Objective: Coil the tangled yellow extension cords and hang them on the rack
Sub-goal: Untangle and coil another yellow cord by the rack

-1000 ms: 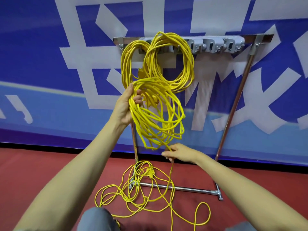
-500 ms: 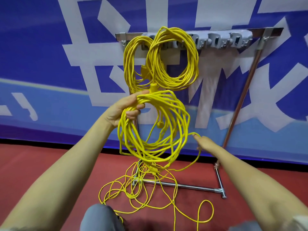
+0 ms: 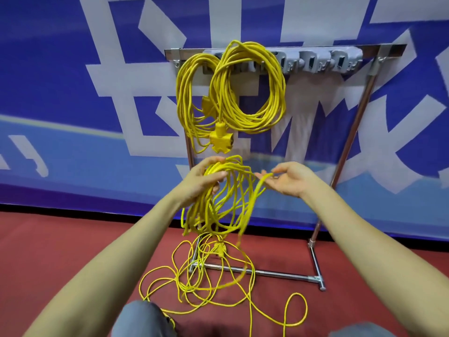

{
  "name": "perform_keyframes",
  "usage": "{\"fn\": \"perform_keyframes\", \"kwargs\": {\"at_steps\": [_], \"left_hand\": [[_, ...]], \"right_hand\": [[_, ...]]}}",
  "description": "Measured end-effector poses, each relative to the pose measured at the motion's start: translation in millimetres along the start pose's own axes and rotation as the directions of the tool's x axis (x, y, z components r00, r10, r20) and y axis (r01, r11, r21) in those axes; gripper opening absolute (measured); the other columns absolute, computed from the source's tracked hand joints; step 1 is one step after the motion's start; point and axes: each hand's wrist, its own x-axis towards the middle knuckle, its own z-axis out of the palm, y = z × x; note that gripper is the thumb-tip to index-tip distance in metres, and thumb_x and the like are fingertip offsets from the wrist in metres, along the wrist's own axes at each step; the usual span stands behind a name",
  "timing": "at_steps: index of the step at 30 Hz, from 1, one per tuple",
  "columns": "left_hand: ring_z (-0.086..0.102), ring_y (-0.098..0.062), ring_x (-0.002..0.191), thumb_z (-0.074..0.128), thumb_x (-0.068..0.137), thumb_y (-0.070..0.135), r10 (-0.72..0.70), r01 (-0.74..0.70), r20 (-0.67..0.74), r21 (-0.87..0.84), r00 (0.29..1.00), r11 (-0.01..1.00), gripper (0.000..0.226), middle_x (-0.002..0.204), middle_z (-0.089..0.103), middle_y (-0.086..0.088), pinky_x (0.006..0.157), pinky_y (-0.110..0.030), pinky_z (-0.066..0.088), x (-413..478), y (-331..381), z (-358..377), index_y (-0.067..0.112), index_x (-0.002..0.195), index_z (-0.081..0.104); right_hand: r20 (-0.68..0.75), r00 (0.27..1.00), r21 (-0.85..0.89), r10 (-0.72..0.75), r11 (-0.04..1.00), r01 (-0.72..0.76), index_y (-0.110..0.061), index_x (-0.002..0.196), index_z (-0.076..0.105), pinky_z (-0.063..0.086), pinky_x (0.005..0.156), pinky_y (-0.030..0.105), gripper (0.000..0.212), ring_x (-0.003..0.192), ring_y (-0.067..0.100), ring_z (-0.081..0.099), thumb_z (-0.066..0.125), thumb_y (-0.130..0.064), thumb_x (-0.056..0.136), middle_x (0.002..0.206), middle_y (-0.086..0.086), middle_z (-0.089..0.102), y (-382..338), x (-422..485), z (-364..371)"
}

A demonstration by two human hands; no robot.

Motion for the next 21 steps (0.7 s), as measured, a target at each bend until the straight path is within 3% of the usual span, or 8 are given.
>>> {"fn": "perform_keyframes", "kwargs": {"at_steps": [4,7,10,12,13,15,18,21], "left_hand": [[0.067,-0.014,0.06,0.054,0.096,0.005,0.045,-0.058,-0.127,-0.097,0.991,0.994,0.028,0.077,0.067,0.004,0.053,-0.023,0.055,-3.9,-15.4,18.1,0.018,0.12,0.05],[0.072,-0.02,0.073,0.05,0.097,0.009,0.037,-0.049,-0.087,-0.15,0.996,0.987,0.022,0.083,0.068,0.003,0.064,-0.027,0.059,-6.4,-17.7,28.3,0.022,0.115,0.053],[0.07,-0.017,0.064,0.051,0.098,0.014,0.005,-0.022,-0.108,-0.162,0.994,0.986,0.019,0.079,0.061,-0.002,0.061,-0.027,0.059,-9.4,-18.7,34.3,0.025,0.114,0.055],[0.065,-0.014,0.056,0.049,0.1,0.019,-0.013,-0.009,-0.119,-0.18,0.993,0.984,0.016,0.078,0.061,-0.003,0.055,-0.028,0.057,-11.5,-20.7,34.1,0.025,0.114,0.055],[0.064,-0.014,0.054,0.047,0.101,0.021,-0.021,-0.001,-0.111,-0.199,0.994,0.98,0.016,0.078,0.061,-0.004,0.052,-0.029,0.057,-12.6,-21.7,33.8,0.024,0.114,0.055],[0.061,-0.015,0.051,0.046,0.101,0.022,-0.048,0.022,-0.097,-0.249,0.994,0.968,0.017,0.078,0.058,-0.008,0.049,-0.029,0.055,-13.7,-22.9,33.1,0.022,0.115,0.055],[0.059,-0.016,0.05,0.052,0.096,0.029,-0.066,0.041,-0.08,-0.28,0.995,0.959,0.022,0.078,0.057,-0.008,0.048,-0.028,0.052,-13.8,-22.7,32.6,0.022,0.116,0.055],[0.059,-0.015,0.052,0.069,0.084,0.022,-0.052,0.043,-0.059,-0.133,0.997,0.99,0.038,0.074,0.061,-0.002,0.051,-0.027,0.053,-13.3,-21.7,32.2,0.025,0.119,0.053]], "right_hand": [[0.05,0.999,-0.015,0.019,1.0,-0.018,0.015,0.099,0.043,0.033,0.101,0.048,0.023,0.129,0.042,0.041,0.02,0.011,0.095,0.119,0.03,0.046,23.3,-12.1,45.8],[0.004,1.0,0.239,0.003,0.971,-0.004,0.012,0.112,0.045,0.035,0.107,0.043,0.025,0.127,0.034,0.046,0.026,0.006,0.097,0.135,0.021,0.046,29.0,6.7,55.0],[-0.043,0.998,-0.022,-0.035,0.999,0.034,0.014,0.099,0.059,0.043,0.098,0.049,0.035,0.091,0.031,0.062,0.051,-0.02,0.095,0.1,0.017,0.065,26.4,-0.2,50.8],[-0.11,0.984,-0.136,-0.141,0.983,0.126,0.018,0.089,0.056,0.045,0.092,0.053,0.044,0.073,0.027,0.058,0.056,-0.026,0.093,0.075,0.015,0.058,33.8,-6.5,45.7],[-0.094,0.99,0.026,-0.1,0.994,0.103,0.016,0.081,0.055,0.046,0.095,0.047,0.037,0.082,0.024,0.061,0.053,-0.019,0.094,0.073,0.014,0.054,35.2,-2.5,48.9],[-0.168,0.98,-0.02,-0.111,0.994,0.109,0.004,0.075,0.051,0.045,0.093,0.025,0.025,0.1,0.01,0.059,0.045,-0.005,0.097,0.07,0.01,0.052,31.1,14.2,52.9],[-0.174,0.984,-0.152,-0.034,0.988,0.007,-0.008,0.071,0.053,0.034,0.057,0.016,0.025,0.063,0.006,0.047,0.051,-0.007,0.095,0.045,-0.002,0.055,38.0,21.3,56.3],[-0.134,0.99,-0.092,-0.033,0.996,0.021,-0.002,0.072,0.052,0.043,0.059,0.025,0.024,0.065,0.01,0.049,0.048,-0.003,0.096,0.067,0.003,0.052,39.1,21.7,54.0]]}}
